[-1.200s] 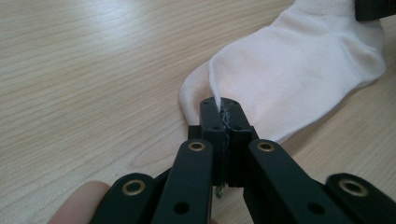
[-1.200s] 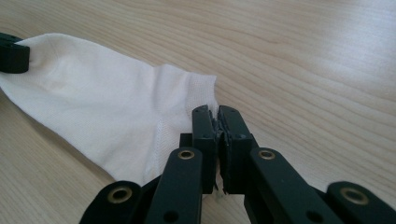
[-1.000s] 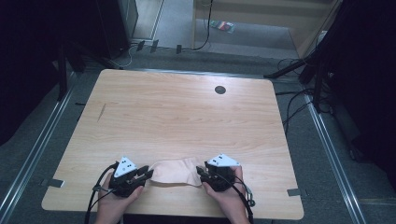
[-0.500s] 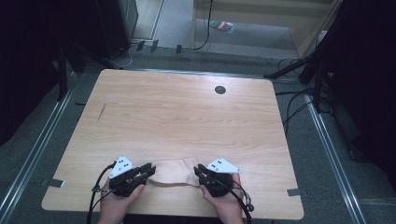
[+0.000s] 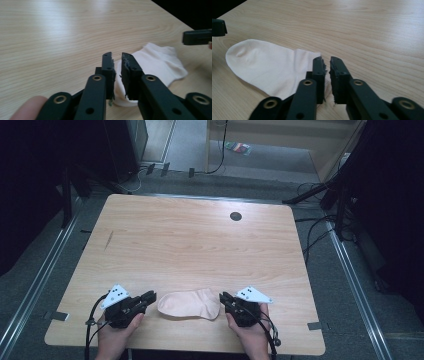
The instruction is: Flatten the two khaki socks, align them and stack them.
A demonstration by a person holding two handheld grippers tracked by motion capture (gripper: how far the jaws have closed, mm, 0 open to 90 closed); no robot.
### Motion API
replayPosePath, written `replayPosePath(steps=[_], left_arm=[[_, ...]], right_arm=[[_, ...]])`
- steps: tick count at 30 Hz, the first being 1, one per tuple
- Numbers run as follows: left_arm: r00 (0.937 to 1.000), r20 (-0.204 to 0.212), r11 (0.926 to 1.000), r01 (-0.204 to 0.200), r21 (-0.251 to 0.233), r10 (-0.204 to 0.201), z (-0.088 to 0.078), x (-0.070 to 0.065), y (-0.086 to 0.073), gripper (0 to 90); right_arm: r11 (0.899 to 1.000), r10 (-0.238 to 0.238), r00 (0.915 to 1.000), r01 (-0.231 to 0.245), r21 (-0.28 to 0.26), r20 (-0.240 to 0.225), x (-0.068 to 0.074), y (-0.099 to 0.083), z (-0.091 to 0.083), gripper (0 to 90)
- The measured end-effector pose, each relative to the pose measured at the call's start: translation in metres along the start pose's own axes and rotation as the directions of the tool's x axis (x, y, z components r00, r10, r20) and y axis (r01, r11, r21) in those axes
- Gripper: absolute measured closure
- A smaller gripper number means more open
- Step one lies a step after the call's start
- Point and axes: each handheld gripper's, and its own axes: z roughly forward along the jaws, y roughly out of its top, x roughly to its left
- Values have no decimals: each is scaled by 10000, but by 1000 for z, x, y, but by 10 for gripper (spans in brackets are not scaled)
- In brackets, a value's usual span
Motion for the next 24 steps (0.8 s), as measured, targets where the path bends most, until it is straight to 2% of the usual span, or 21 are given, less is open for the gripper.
replayPosePath(steps=[1,3,4,6,9,10,12,13,17,19,21,24], left_arm=[[10000,12,9997,-96,205,95,3,-3,-1,857],[9999,69,9978,-111,658,106,9,-7,-4,900],[9999,124,9968,-38,795,28,12,-8,-6,900],[9999,82,9925,-136,1212,128,17,-11,-8,900],[9993,-290,9827,-183,1842,240,23,-11,-12,900],[9981,-482,9788,-288,2025,394,25,-10,-13,900],[9973,-558,9747,-341,2211,476,26,-10,-14,900],[9974,-528,9735,-363,2257,494,27,-9,-14,900],[9971,-536,9730,-413,2271,549,29,-9,-15,894],[9987,-195,9762,-417,2126,469,28,-9,-14,842],[9992,167,9838,-395,1750,371,24,-10,-10,819],[9992,135,9909,-381,1292,366,20,-10,-4,843]], right_arm=[[10000,26,10000,-25,32,-48,1,-1,1,897],[9999,-38,9997,42,157,-226,4,-2,5,900],[9996,-60,9997,67,271,-234,6,-3,8,900],[9986,-152,9994,168,500,-316,11,-6,14,900],[9949,-378,9993,384,937,-84,15,-10,25,900],[9928,-417,9991,414,1125,4,15,-12,28,900],[9896,-327,9994,303,1406,147,12,-15,32,900],[9906,-180,9998,172,1358,48,10,-16,32,900],[9891,-250,9996,226,1453,147,8,-15,30,900],[9893,-185,9997,158,1450,174,8,-15,30,900],[9924,-70,9999,55,1230,112,10,-14,26,900],[9970,-134,9995,154,762,-273,22,-8,20,900]])
